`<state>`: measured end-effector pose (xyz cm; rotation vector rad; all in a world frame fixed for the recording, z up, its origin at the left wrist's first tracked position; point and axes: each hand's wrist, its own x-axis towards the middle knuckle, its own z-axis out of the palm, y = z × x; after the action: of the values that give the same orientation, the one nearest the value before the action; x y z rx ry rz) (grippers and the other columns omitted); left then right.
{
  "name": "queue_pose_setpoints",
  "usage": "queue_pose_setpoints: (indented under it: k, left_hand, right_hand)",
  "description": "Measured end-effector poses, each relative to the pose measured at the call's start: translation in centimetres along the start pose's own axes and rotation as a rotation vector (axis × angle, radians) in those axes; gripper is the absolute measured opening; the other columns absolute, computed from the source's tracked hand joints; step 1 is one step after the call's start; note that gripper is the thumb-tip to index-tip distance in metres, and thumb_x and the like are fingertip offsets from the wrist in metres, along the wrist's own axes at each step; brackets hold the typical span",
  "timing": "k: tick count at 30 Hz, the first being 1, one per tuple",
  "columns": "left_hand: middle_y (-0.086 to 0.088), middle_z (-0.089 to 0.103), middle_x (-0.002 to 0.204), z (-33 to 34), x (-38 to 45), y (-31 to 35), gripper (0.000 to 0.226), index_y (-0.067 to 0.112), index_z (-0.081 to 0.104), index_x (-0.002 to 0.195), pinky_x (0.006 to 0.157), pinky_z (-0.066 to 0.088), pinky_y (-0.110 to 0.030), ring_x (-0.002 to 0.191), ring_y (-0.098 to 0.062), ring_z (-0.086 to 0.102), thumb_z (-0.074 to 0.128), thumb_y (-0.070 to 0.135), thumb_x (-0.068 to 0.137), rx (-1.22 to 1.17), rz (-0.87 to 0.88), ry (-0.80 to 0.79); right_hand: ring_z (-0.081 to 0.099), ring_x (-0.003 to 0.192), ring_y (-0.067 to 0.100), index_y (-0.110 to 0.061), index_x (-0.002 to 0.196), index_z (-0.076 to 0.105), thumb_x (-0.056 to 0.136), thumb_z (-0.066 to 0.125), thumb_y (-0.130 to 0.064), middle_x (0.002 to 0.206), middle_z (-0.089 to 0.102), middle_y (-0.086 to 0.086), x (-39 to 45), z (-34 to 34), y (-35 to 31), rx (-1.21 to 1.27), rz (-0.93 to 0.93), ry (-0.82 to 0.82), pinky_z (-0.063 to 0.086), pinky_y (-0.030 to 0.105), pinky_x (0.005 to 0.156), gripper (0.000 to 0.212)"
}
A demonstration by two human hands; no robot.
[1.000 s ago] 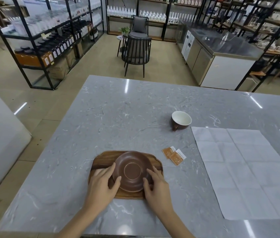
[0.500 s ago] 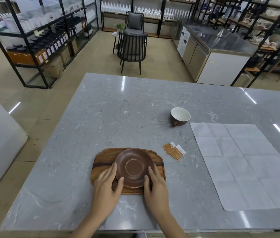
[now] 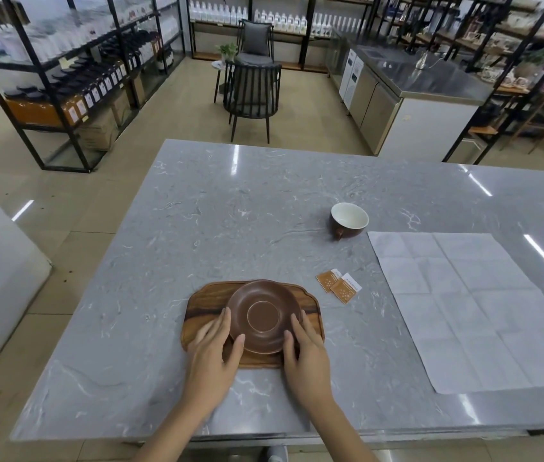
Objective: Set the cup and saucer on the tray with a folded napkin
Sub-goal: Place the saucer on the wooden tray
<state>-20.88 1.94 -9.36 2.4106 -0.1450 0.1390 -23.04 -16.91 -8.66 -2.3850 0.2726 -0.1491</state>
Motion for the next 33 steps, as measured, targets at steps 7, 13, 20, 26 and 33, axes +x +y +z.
queue_pose_setpoints:
  k: [7,13,20,26,33]
  left_hand:
    - [0.006,0.048,0.153,0.0,0.3,-0.3,0.066,0.015,0.039,0.152,0.116,0.033,-0.035,0.139,-0.017,0.042,0.053,0.049,0.097,-0.006,-0.013,-0.034]
    - [0.006,0.049,0.152,-0.2,0.3,-0.2,0.063,0.016,0.042,0.151,0.114,0.033,-0.032,0.138,-0.018,0.044,0.059,0.043,0.097,-0.016,-0.005,-0.038]
    - [0.003,0.051,0.152,-1.0,0.3,0.3,0.061,0.020,0.044,0.151,0.112,0.037,-0.035,0.139,-0.018,0.044,0.058,0.045,0.097,-0.083,-0.021,-0.069]
    - [-0.004,0.050,0.147,-3.0,3.8,1.6,0.069,0.017,0.049,0.144,0.104,0.045,-0.039,0.132,-0.023,0.051,0.037,0.062,0.093,0.098,0.089,0.014]
    - [0.004,0.050,0.146,-1.9,13.1,4.4,0.050,0.023,0.046,0.146,0.110,0.044,-0.039,0.132,-0.014,0.050,0.051,0.041,0.100,-0.084,0.124,-0.182]
  right_hand:
    - [0.038,0.147,0.021,-0.017,0.152,0.046,0.108,0.043,-0.024,0.165,0.033,0.003,-0.2,0.1,-0.2,-0.025,-0.006,-0.001,0.035,0.025,0.113,0.045]
    - [0.039,0.146,0.021,-0.015,0.151,0.048,0.108,0.045,-0.024,0.164,0.035,0.004,-0.3,0.2,-0.3,-0.011,-0.003,0.021,0.035,0.025,0.113,0.044]
    - [0.035,0.149,0.018,-0.016,0.146,0.055,0.107,0.047,-0.025,0.162,0.039,0.003,-0.2,-0.3,-0.5,0.068,0.010,0.015,0.033,0.025,0.115,0.041]
    - [0.050,0.128,-0.005,-0.018,0.126,0.067,0.101,0.058,-0.018,0.137,0.056,0.002,2.2,-3.8,0.3,0.198,-0.048,0.038,0.038,0.005,0.098,0.027]
    - [0.071,0.091,0.011,-0.033,0.108,0.070,0.102,0.059,-0.021,0.105,0.073,-0.009,8.2,-8.4,2.0,0.389,0.111,0.111,0.063,0.038,0.079,0.018]
